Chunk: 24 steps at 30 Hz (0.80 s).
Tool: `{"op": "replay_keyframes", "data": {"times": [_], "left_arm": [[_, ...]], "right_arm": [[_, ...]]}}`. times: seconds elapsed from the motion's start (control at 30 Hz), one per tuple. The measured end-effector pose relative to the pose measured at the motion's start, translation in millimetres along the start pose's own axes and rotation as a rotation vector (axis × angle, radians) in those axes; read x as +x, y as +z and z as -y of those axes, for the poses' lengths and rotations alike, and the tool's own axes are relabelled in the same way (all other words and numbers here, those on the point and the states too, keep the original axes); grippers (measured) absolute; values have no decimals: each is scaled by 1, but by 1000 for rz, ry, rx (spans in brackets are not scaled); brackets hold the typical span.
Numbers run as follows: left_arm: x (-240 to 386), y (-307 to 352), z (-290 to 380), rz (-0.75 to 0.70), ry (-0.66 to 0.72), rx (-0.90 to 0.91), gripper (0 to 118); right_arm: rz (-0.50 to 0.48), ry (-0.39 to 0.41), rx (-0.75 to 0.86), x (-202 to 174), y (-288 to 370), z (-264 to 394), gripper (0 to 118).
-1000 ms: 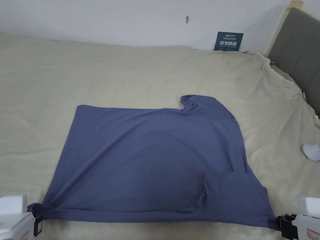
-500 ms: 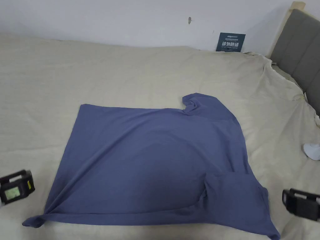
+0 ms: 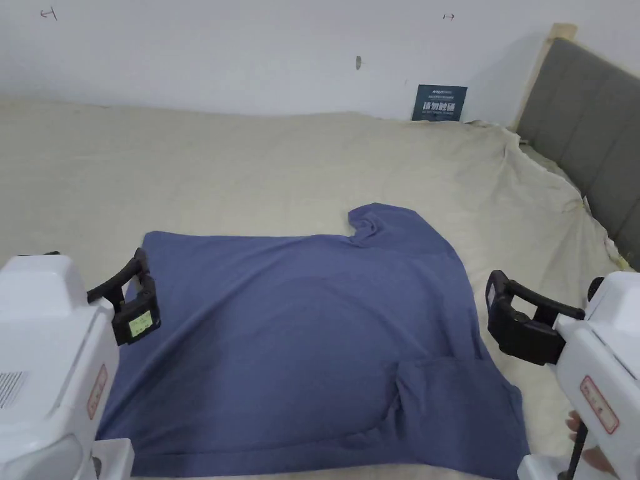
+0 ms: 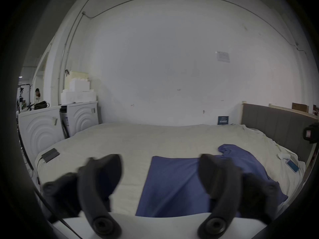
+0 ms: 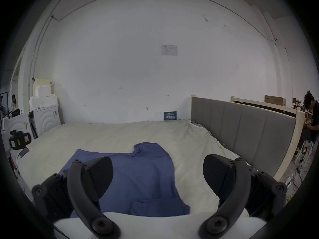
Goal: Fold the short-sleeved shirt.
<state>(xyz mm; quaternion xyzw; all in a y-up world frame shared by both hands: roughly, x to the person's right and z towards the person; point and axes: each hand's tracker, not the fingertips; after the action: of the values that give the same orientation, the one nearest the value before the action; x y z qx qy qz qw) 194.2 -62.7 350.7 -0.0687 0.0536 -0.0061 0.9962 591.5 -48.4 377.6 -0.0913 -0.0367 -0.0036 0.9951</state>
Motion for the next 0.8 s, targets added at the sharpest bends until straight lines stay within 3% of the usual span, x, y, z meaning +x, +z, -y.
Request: {"op": "replay_keyframes", "data": {"times": [0.07, 0.1, 0.13, 0.17, 0.23, 0.3, 0.7, 0.8], "left_arm": [[3, 1, 0, 22, 18, -2, 60], [4, 2, 0, 28, 28, 6, 48], [3, 1, -1, 27, 29, 10, 26], [5, 1, -1, 25, 25, 11, 13], [5, -2, 0, 37, 4, 1, 0], [2, -7, 3, 53, 7, -18, 0], [-3, -10, 13, 70, -28, -78, 0], [-13, -11, 12, 73, 20, -90, 0]], "right_arm": [[-12, 10, 4, -4, 2, 1, 89], [-18, 10, 5, -4, 1, 3, 76], [-19, 7, 3, -5, 0, 4, 53], [-18, 1, 1, -5, 0, 4, 35], [-7, -15, 2, -6, -2, 6, 6], [-7, -25, -5, -4, -4, 7, 0], [-3, -22, -37, -8, -11, 12, 0], [-13, -27, -49, -9, -12, 12, 0]]}}
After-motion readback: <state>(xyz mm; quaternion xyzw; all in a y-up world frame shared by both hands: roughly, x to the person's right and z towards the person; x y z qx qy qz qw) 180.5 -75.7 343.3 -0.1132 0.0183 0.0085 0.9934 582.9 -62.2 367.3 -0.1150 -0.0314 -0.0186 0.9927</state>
